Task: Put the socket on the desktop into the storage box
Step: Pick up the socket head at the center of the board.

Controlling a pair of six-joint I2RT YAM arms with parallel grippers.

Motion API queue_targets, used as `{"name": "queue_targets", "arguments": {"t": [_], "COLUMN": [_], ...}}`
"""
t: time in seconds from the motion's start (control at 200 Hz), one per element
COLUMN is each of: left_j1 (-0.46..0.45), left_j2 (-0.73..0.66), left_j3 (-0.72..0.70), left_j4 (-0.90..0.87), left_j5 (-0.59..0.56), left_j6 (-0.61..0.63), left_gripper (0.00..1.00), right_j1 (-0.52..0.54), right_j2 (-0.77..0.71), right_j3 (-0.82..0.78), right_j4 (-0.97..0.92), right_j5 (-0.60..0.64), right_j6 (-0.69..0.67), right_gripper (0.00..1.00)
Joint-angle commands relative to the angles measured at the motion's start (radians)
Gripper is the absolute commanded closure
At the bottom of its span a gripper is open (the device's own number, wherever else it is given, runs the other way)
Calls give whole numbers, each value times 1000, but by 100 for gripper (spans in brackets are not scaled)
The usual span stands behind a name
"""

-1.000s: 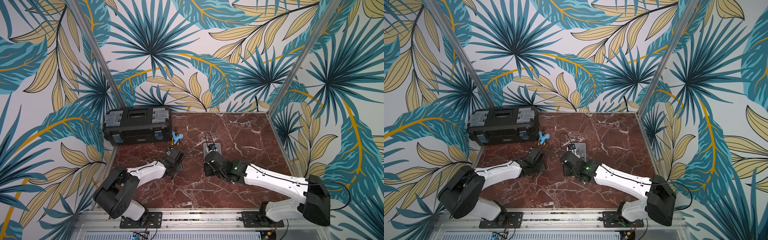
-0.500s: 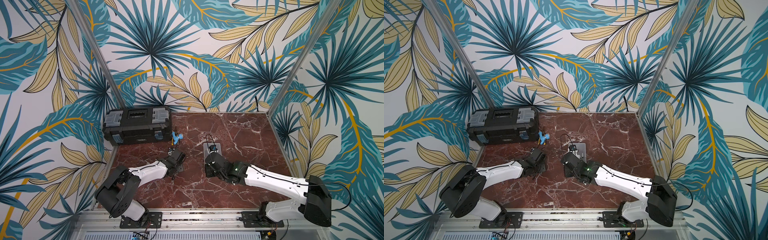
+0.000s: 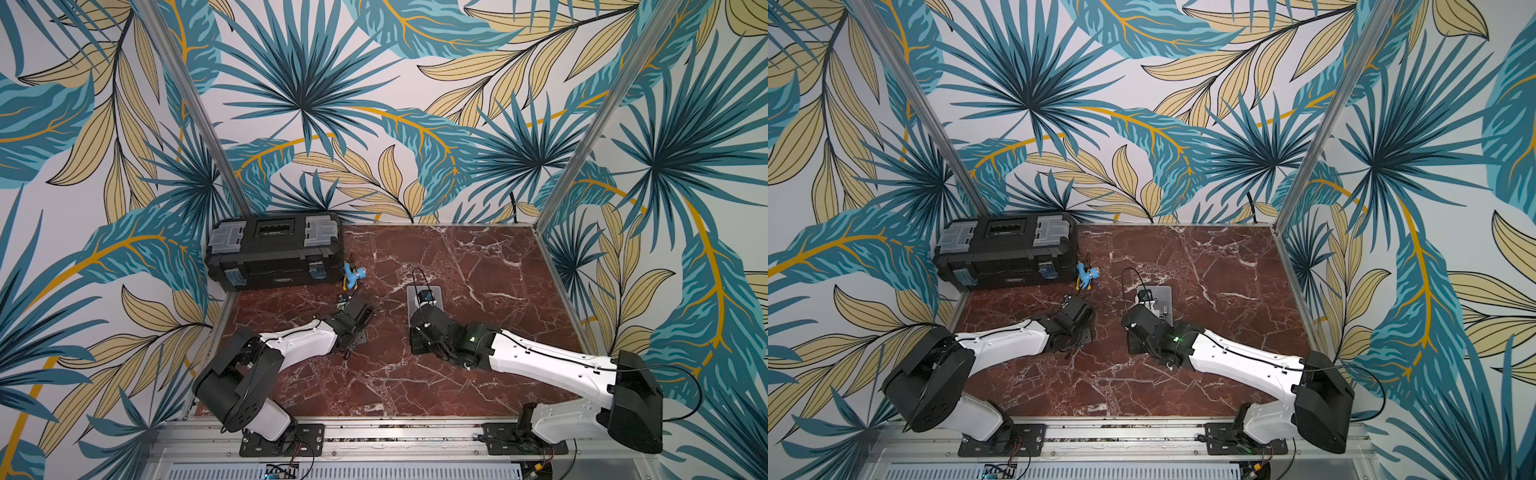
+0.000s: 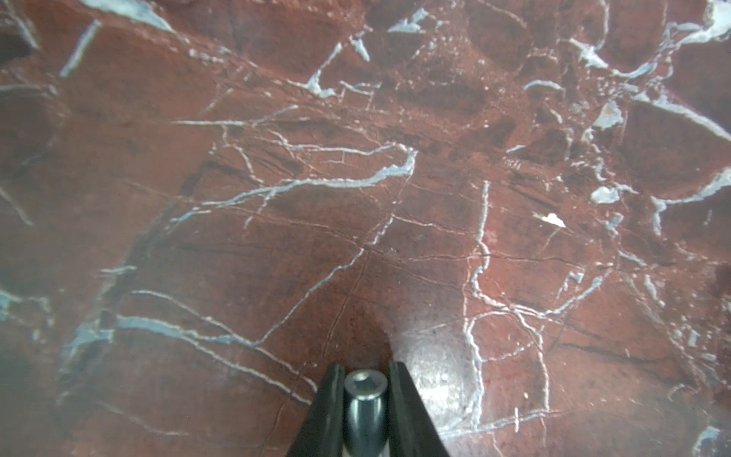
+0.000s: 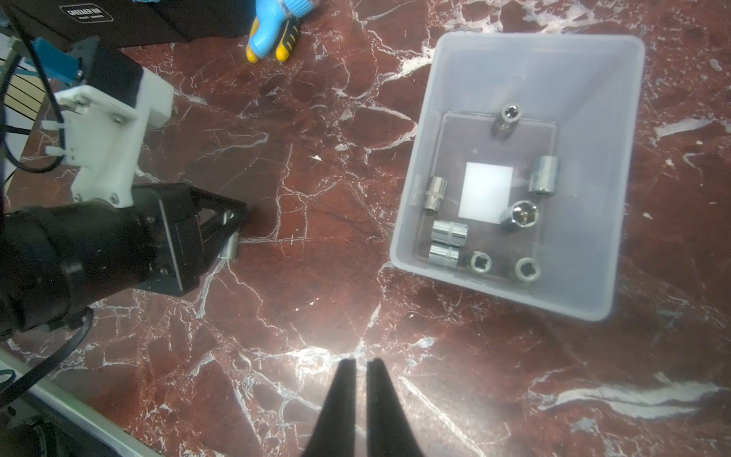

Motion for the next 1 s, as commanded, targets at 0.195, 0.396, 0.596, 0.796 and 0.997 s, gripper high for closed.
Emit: {"name": "queue_targets", "arguments": {"t": [0.195, 0.396, 0.596, 0.796, 0.997], "left_j1": [-4, -1, 0, 0, 0], "left_j2": [-36, -220, -339, -319, -325], "left_j3": [-70, -162, -181, -244, -264], "left_j4": [31, 284, 388, 619, 670], "left_j5": [108, 289, 396, 555, 587], "left_j6": [-23, -95, -176, -310, -353], "left_gripper": [100, 100, 100, 100, 100], "right_j1": [2, 3, 4, 6, 6], "right_j2": [-22, -25, -24, -2, 77], "right_j3": [-32, -31, -32, -28, 29], "right_j4": [32, 66, 133, 244, 233], "right_j5": [-46, -111, -188, -268, -277], "right_j6": [7, -1, 6, -5, -10], "right_gripper": [88, 83, 58, 51, 50]}}
